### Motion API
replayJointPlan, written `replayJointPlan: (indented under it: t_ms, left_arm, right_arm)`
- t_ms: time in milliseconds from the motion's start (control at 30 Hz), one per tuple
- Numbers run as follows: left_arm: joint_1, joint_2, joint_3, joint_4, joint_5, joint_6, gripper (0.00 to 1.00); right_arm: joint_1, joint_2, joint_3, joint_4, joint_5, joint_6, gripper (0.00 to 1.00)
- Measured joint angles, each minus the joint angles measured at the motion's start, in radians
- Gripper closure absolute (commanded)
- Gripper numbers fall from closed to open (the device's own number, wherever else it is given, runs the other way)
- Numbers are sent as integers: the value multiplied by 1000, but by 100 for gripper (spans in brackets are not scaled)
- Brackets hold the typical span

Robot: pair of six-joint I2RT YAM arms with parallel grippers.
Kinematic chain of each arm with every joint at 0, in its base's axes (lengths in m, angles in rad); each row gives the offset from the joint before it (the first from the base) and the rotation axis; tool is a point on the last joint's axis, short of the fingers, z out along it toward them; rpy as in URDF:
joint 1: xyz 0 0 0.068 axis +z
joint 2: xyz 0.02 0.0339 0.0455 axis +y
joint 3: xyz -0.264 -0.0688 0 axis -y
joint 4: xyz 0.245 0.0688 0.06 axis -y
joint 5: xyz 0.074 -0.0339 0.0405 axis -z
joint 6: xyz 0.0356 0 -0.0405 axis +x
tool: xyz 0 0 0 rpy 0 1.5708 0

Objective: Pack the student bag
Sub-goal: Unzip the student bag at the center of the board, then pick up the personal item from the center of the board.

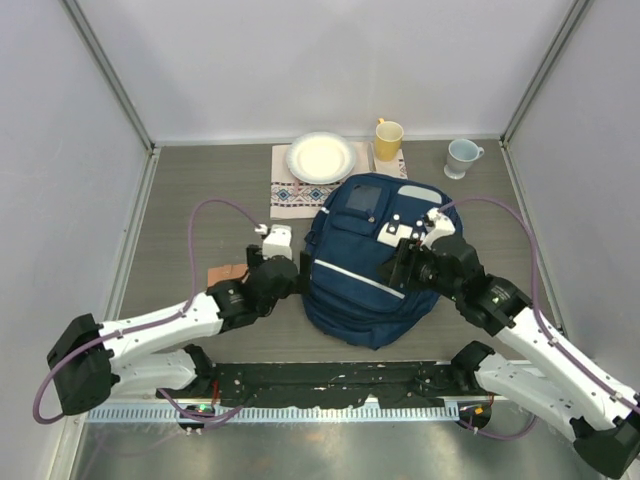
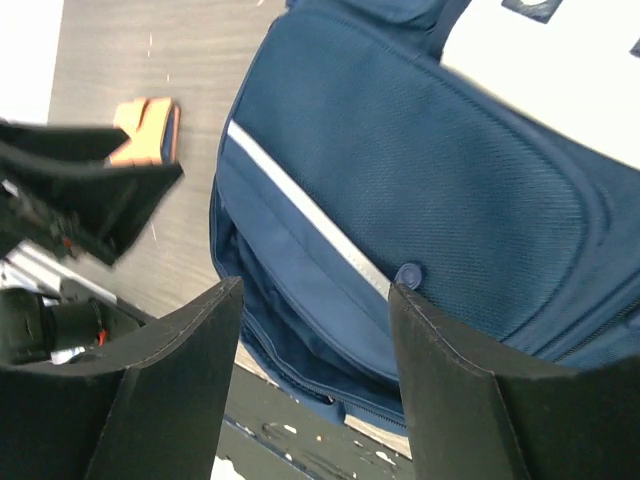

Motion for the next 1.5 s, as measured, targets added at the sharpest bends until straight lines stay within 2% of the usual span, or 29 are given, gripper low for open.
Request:
replayJointPlan:
  t_ms: [233, 467, 633, 833, 900, 1200, 1500]
  left_arm:
    - [180, -100, 21, -356, -157, -317, 1]
    - [460, -259, -49, -451, -110, -410, 0]
    - [700, -324, -119, -436, 10, -383, 0]
    - [1022, -292, -208, -344, 275, -330, 0]
    - [1091, -259, -219, -317, 347, -315, 0]
    - [1133, -228, -260, -151, 587, -272, 0]
    - [1135, -219, -294, -96, 683, -255, 0]
  right_arm:
    - [156, 127, 32, 46, 24, -44, 35]
    - [277, 294, 71, 177, 19, -39, 36]
    - [306, 448, 100, 337, -46, 29, 44]
    - [317, 688, 172, 494, -104, 117, 45]
    - [322, 768, 214, 531, -120, 133, 45]
    - [353, 1100, 420, 647, -165, 216, 45]
    - [357, 1302, 536, 682, -166, 276, 45]
